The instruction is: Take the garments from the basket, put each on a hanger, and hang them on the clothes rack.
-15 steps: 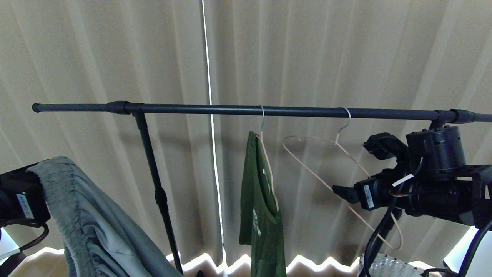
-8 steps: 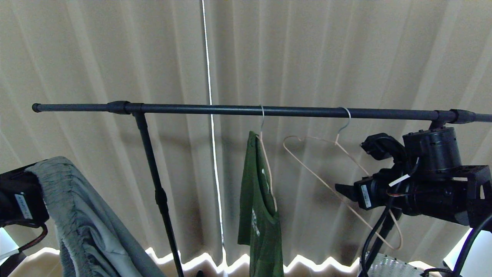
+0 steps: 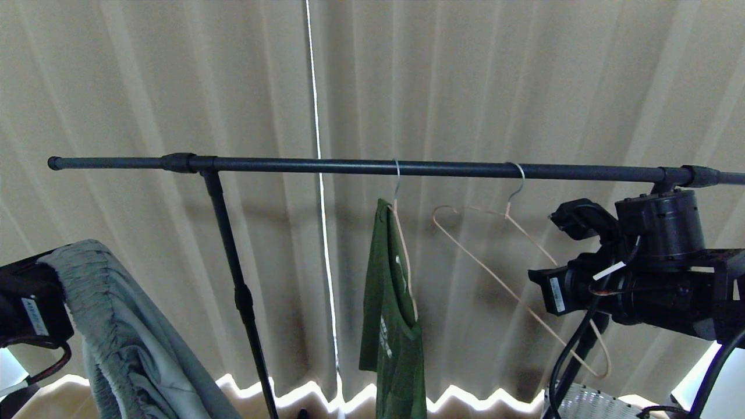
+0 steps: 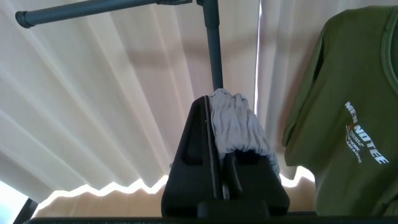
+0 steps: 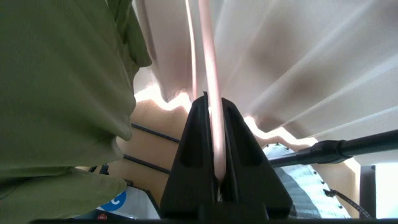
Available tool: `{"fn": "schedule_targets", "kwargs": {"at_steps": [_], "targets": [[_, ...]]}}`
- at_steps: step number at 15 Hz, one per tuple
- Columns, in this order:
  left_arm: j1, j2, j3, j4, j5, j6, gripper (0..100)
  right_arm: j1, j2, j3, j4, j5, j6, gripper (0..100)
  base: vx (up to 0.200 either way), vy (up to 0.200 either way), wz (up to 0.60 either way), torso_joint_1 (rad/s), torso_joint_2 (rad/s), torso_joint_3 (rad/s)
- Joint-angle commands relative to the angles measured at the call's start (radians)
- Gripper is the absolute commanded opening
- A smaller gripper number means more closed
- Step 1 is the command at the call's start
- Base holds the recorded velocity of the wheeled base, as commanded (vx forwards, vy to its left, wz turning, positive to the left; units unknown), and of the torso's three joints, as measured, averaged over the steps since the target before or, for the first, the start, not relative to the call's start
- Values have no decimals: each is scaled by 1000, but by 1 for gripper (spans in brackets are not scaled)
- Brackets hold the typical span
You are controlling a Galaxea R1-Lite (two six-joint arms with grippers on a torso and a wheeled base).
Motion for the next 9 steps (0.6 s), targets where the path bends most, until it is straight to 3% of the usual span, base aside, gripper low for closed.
{"fn": "schedule_targets", "kwargs": {"at_steps": [1,9], "targets": [[2,-9,3,-1,0,0,0,0,-13,0,-1,0,-1,0,0,0,0,0,0,0],[2,-9,5,-1,0,3,0,-4,-162,23,8,-41,-7,0,0,0,0,0,0,0]]}}
